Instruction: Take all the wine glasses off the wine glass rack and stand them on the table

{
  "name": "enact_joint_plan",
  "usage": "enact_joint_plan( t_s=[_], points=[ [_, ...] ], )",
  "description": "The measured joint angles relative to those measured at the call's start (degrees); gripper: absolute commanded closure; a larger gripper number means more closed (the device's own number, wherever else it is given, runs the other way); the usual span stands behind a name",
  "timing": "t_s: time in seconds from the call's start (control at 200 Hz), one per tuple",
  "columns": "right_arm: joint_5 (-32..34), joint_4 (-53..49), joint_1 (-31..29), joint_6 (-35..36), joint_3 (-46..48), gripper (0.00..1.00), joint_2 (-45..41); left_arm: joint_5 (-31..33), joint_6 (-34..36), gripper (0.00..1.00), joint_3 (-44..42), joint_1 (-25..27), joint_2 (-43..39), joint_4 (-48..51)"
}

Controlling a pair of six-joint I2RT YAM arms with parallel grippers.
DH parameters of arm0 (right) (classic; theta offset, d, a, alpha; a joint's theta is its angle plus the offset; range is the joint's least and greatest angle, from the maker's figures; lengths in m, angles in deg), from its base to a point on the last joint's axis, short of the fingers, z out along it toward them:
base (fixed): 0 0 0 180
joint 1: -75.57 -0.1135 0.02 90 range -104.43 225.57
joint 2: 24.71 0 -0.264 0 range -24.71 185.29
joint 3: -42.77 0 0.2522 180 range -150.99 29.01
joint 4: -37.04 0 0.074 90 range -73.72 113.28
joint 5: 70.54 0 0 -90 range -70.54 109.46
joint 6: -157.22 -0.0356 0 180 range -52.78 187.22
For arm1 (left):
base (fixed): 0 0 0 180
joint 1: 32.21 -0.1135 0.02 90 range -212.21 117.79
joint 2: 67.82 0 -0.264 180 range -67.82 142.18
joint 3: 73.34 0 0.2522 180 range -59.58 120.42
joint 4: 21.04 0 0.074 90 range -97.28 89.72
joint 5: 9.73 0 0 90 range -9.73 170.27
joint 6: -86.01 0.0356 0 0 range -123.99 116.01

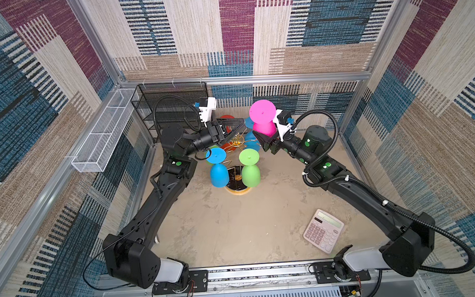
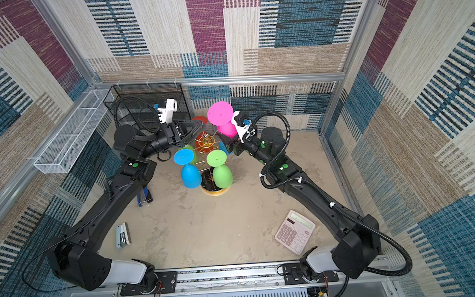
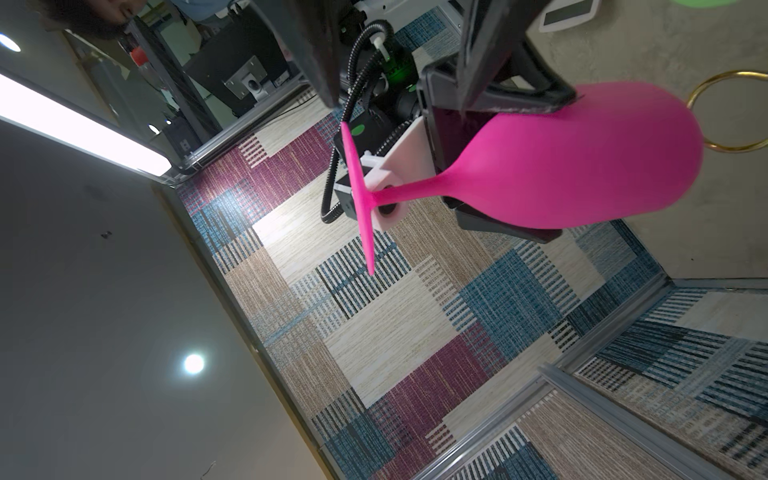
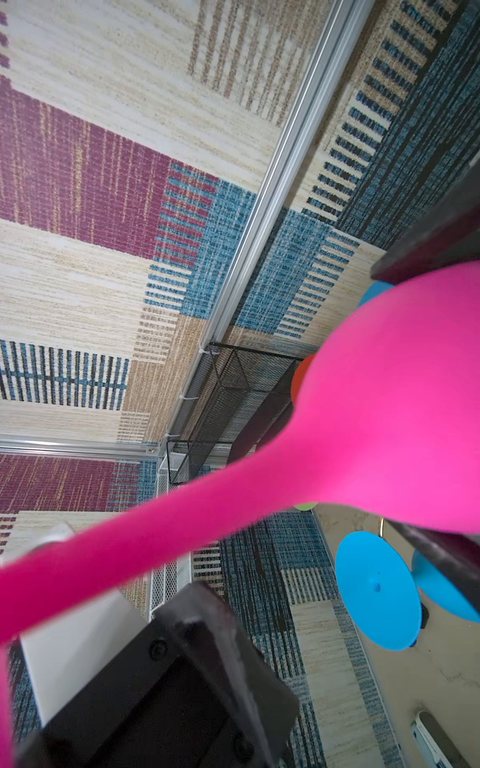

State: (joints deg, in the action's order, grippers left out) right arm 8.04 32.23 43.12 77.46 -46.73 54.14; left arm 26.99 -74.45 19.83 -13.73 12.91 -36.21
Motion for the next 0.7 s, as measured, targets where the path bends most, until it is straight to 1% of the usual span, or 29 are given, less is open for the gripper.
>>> enact_joint_plan(
  t_s=[0.09, 0.195, 0.29, 0.361, 0.476, 0.611, 0.696],
  points=[
    [1.22, -6.14, 0.0, -0.85, -3.28, 0.55, -0.31, 2.51, 8.7, 0.52, 1.51, -0.17, -0.28, 7.72],
    [2.69, -14.08, -0.02, -2.12, -7.15, 0.57, -0.5, 6.69, 20.65, 0.48, 2.95, -0.17, -0.74, 15.76],
    [3.54, -21.27, -0.07, -3.3, -10.51, 0.59, -0.44, 11.04, 31.34, 0.47, 2.93, -0.09, -1.57, 19.89],
    [3.98, -26.36, -0.07, -4.37, -12.94, 0.6, -0.11, 13.79, 38.99, 0.47, 2.8, 0.02, -1.9, 21.18],
    [3.96, -32.57, -0.07, -5.75, -15.1, 0.61, 0.63, 16.48, 50.58, 0.5, -0.5, 0.24, -2.99, 19.76],
    [3.89, -39.58, -0.07, -6.95, -18.05, 0.62, 2.6, 17.59, 63.56, 0.51, -9.53, 0.94, -4.24, 10.8],
    [3.89, -42.38, -0.07, -7.26, -19.98, 0.63, 3.82, 17.62, 69.75, 0.52, -10.93, 1.18, -3.13, 6.29]
  ],
)
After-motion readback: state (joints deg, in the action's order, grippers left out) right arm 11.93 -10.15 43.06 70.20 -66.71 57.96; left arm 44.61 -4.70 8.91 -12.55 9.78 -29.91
